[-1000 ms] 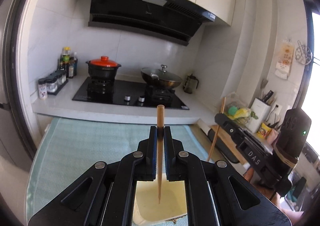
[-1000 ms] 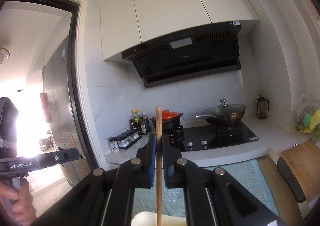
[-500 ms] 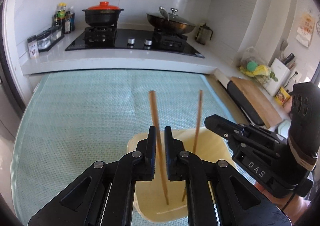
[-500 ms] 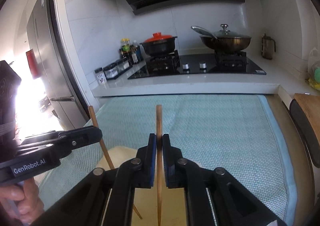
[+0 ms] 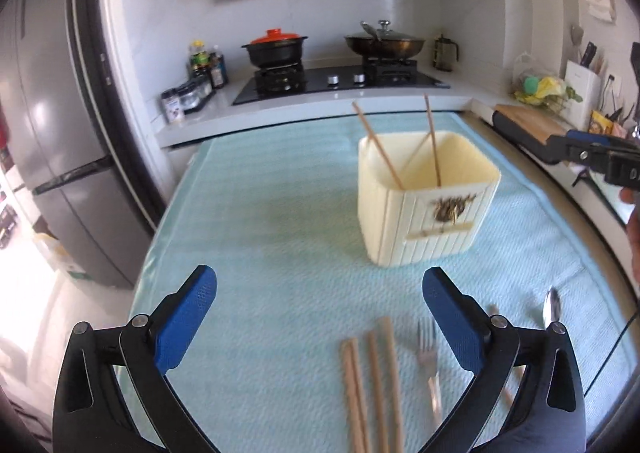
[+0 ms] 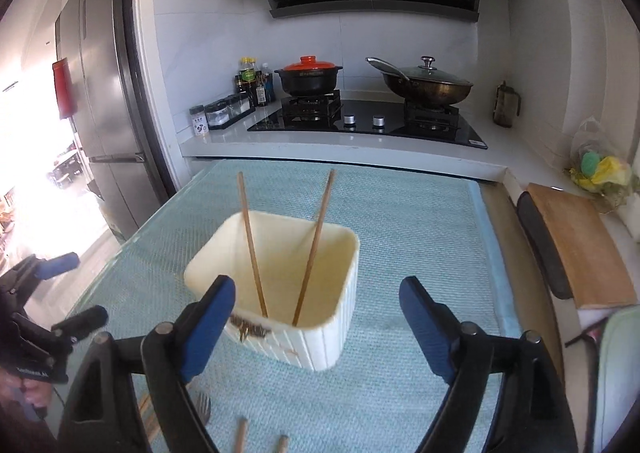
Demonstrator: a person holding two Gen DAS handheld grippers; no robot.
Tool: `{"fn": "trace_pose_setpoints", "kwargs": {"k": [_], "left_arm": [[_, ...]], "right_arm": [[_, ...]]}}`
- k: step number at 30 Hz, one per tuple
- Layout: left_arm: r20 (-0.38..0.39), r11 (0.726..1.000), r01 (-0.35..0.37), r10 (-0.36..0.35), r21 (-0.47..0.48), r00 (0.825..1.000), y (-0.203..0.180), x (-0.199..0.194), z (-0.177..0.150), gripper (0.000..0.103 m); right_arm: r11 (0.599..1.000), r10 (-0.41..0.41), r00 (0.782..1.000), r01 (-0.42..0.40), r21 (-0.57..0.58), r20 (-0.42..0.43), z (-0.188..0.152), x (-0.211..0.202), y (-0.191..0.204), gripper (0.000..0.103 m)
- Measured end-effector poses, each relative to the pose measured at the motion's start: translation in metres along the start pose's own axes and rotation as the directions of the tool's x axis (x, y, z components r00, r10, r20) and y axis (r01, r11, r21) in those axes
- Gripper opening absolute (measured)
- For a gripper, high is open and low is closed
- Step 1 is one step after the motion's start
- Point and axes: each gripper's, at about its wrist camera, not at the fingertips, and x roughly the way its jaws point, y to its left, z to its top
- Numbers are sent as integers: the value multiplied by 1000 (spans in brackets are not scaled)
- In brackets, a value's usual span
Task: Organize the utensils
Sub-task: 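Move both open tools back down over the remaining utensils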
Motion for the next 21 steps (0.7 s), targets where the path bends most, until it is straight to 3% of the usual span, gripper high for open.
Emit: {"fn": "trace_pose_setpoints", "kwargs": {"k": [5, 8, 10, 14, 17, 19, 21], "left_arm": [[-7, 999, -35, 35, -40, 999, 23, -39, -68, 103], [16, 997, -63, 63, -36, 998, 25, -52, -102, 103], [-6, 996, -70, 70, -56, 998, 28, -52, -118, 102], [-97, 988, 24, -39, -154, 994, 39, -45, -143, 102], [-101, 953, 92, -126, -289, 987, 50, -40, -164, 102], [-127, 933, 121, -172, -338, 977, 50, -34, -171, 102], [-142, 945, 101, -151, -310, 978, 42, -34, -175, 102]], "right_arm": [[997, 10, 999, -12, 71, 37, -65, -53, 22, 88], [993, -44, 997, 37, 114, 56, -118, -76, 38, 88], [990, -67, 997, 64, 122, 23, -150, -81, 47, 88], [979, -169, 984, 173, 108, -49, -205, -91, 48, 88], [962, -257, 966, 259, 84, -37, -229, -105, 41, 88], [959, -252, 967, 254, 127, -34, -237, -114, 31, 88], [956, -243, 969, 246, 162, -37, -243, -118, 23, 88]]}}
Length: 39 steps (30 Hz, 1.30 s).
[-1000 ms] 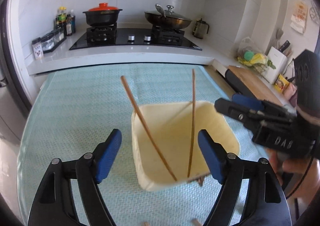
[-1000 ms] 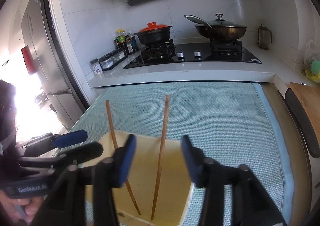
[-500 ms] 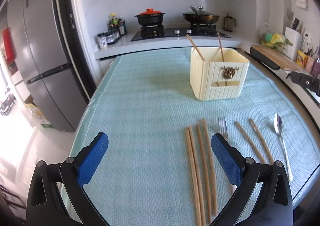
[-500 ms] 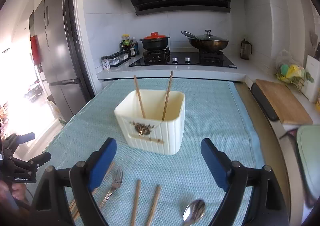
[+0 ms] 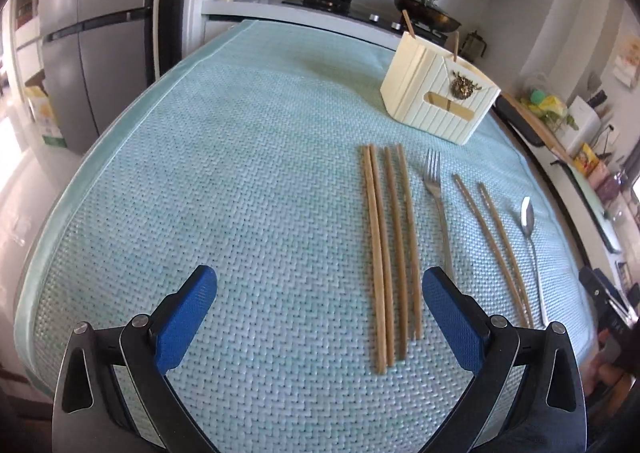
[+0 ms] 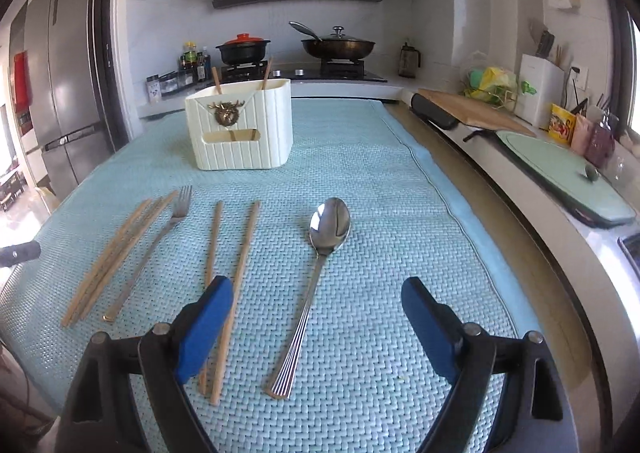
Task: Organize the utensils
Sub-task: 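Move both open tools back down over the remaining utensils, then close the right tool on the metal spoon handle while the left tool grasps a chopstick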
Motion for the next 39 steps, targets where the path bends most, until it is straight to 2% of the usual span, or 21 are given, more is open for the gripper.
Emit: {"fn": "trace_pose_setpoints", "kwargs": {"k": [2, 4, 8, 11, 16, 24, 27, 31, 39], "left_arm": [[1, 997, -51, 51, 60, 999, -11, 1, -6, 102], [-4, 993, -64, 64, 100, 998, -18, 0, -11, 102], [-23, 991, -64, 67, 117, 997, -23, 7, -15, 102], [-45, 992, -66, 72, 110, 996, -22, 19, -11, 102], [-58, 992, -60, 67, 106, 996, -22, 37, 2, 102], [-71, 980, -125, 138, 156, 988, -24, 62, 22, 102], [-94, 981, -118, 133, 157, 987, -23, 71, 25, 102], [-131, 974, -139, 163, 177, 978, -23, 84, 23, 102], [-130, 974, -131, 156, 183, 979, -24, 94, 36, 103]], "right_arm": [[1000, -11, 1000, 11, 19, 3, -5, 0, -6, 88], [999, -1, 1000, 1, 35, -5, -11, -1, -11, 87], [1000, 2, 999, -1, 19, -44, -20, 6, -11, 69], [1000, 2, 997, 0, 27, -71, -24, 13, -14, 60], [1000, -4, 996, 7, 27, -84, -22, 16, -16, 60], [1000, 10, 995, -7, 30, -98, -25, 17, -15, 60], [1000, 17, 995, -15, 22, -98, -23, 17, -12, 60], [1000, 27, 996, -25, 17, -89, -21, 15, -9, 60], [999, 39, 992, -37, 17, -123, -19, 22, -10, 60]]}}
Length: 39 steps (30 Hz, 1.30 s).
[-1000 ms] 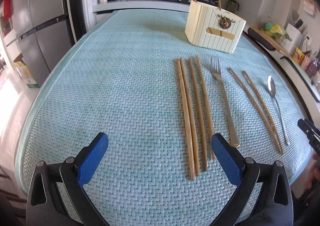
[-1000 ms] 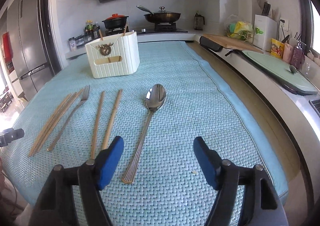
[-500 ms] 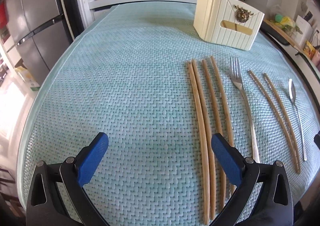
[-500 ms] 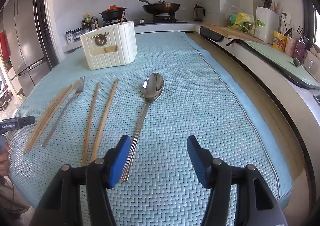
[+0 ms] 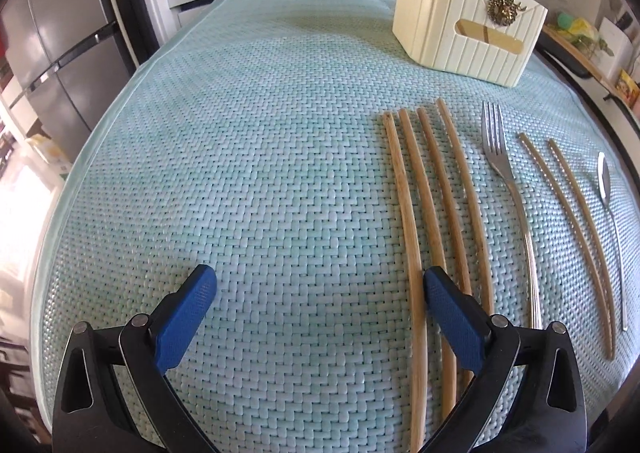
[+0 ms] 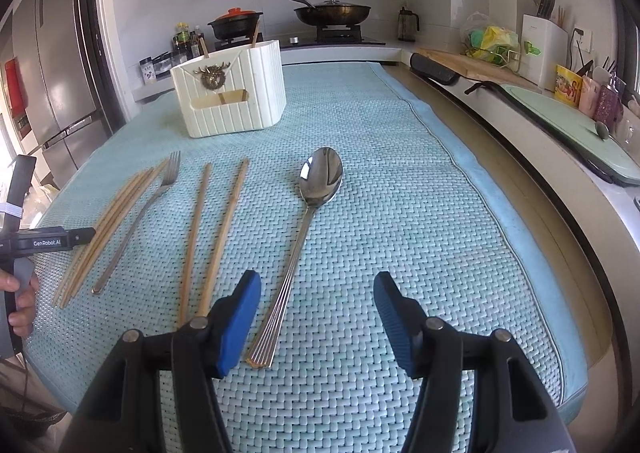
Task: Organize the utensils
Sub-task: 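Close the right tool on the metal spoon handle while the left tool grasps a chopstick, then carry the spoon and chopstick into the cream holder and open both tools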
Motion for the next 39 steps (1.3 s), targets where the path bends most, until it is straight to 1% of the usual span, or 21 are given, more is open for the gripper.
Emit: {"fn": "trace_pose_setpoints", "kwargs": {"k": [6, 10, 12, 17, 20, 25, 26, 29, 31, 32, 33, 34, 35, 36, 37, 38, 39], "left_arm": [[-3, 1000, 19, -19, 24, 1000, 0, 10, 14, 103], [-4, 999, 30, -30, 35, 1000, 3, 17, 25, 103], [-5, 999, 37, -37, 40, 999, 4, 20, 30, 103], [-12, 997, 53, -52, 56, 999, 3, 29, 45, 103], [-33, 996, 60, -58, 69, 998, 2, 36, 56, 103], [-82, 994, 66, -59, 83, 995, 0, 47, 74, 103], [-89, 993, 70, -62, 91, 994, -1, 48, 76, 103], [-92, 989, 89, -78, 122, 993, -8, 51, 79, 102], [-78, 985, 100, -90, 142, 993, -13, 49, 80, 95], [-74, 984, 105, -95, 146, 993, -14, 47, 81, 86], [-72, 982, 109, -99, 151, 992, -15, 46, 83, 76], [-68, 982, 112, -102, 155, 992, -18, 44, 82, 70], [-65, 981, 114, -105, 160, 992, -19, 43, 84, 53], [-64, 979, 122, -113, 164, 992, -21, 41, 84, 36], [-64, 978, 128, -119, 166, 991, -21, 40, 84, 27], [-63, 977, 132, -123, 166, 990, -20, 41, 86, 9], [-61, 977, 141, -133, 160, 989, -19, 42, 87, 7]], "right_arm": [[1000, 10, 998, -10, 11, -59, 6, 20, -1, 60], [999, 21, 993, -15, 52, -114, 19, 43, -5, 60], [997, 30, 991, -22, 67, -129, 27, 54, -4, 60], [1000, 5, 987, -5, -1, -160, 53, 83, 10, 61], [998, -48, 987, 40, -52, -153, 65, 100, 19, 62], [997, -62, 990, 55, -53, -130, 79, 115, 21, 64], [997, -64, 990, 57, -51, -129, 80, 116, 21, 62], [997, -66, 991, 59, -58, -117, 83, 119, 23, 62], [996, -65, 991, 58, -61, -115, 86, 121, 22, 60], [996, -63, 992, 56, -62, -111, 88, 123, 21, 54], [997, -59, 992, 53, -60, -111, 90, 125, 20, 52], [997, -60, 992, 54, -62, -108, 92, 126, 20, 45], [996, -62, 992, 55, -66, -106, 93, 127, 19, 42], [996, -62, 992, 55, -70, -105, 94, 128, 19, 42], [996, -61, 993, 54, -73, -105, 94, 129, 19, 42], [996, -60, 993, 52, -76, -104, 95, 130, 19, 42], [996, -57, 993, 49, -78, -100, 97, 131, 19, 42]]}}
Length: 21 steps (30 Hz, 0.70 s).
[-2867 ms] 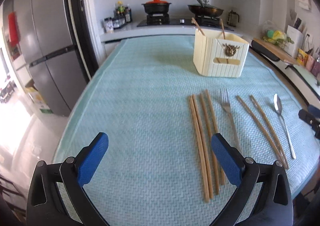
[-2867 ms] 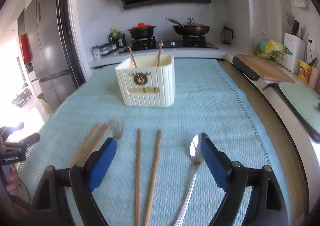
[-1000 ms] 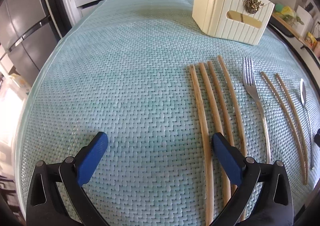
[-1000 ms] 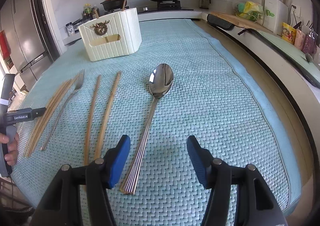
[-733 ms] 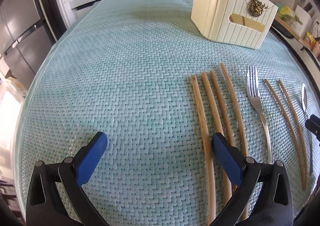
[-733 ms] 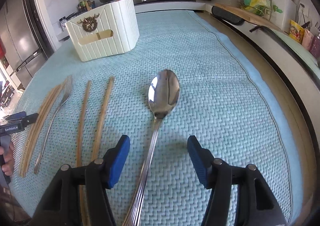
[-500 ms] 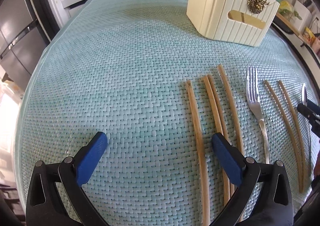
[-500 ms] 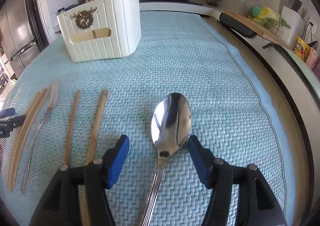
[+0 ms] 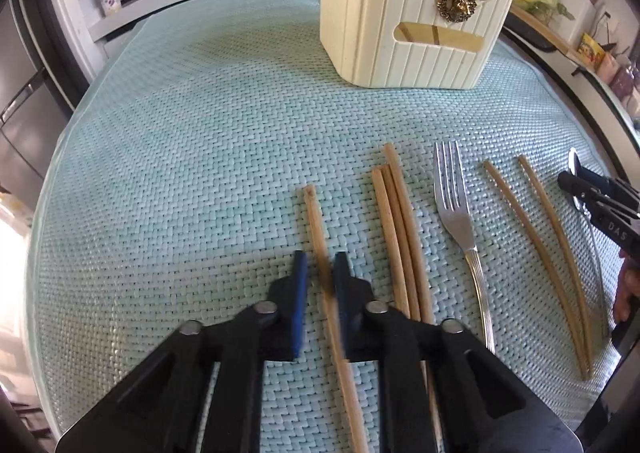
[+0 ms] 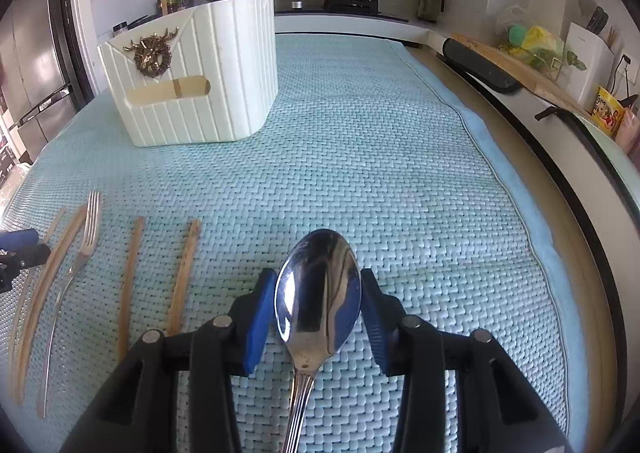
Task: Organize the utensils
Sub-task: 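Carry the spoon and chopstick into the cream holder and open both tools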
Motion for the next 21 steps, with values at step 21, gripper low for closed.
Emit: {"fn": "trace_pose_setpoints", "kwargs": {"k": [21], "left_arm": [[362, 979, 170, -120, -111, 924, 0, -132, -20, 5]], "right_arm": [[980, 199, 939, -200, -26, 280, 12, -117, -3, 42]]}}
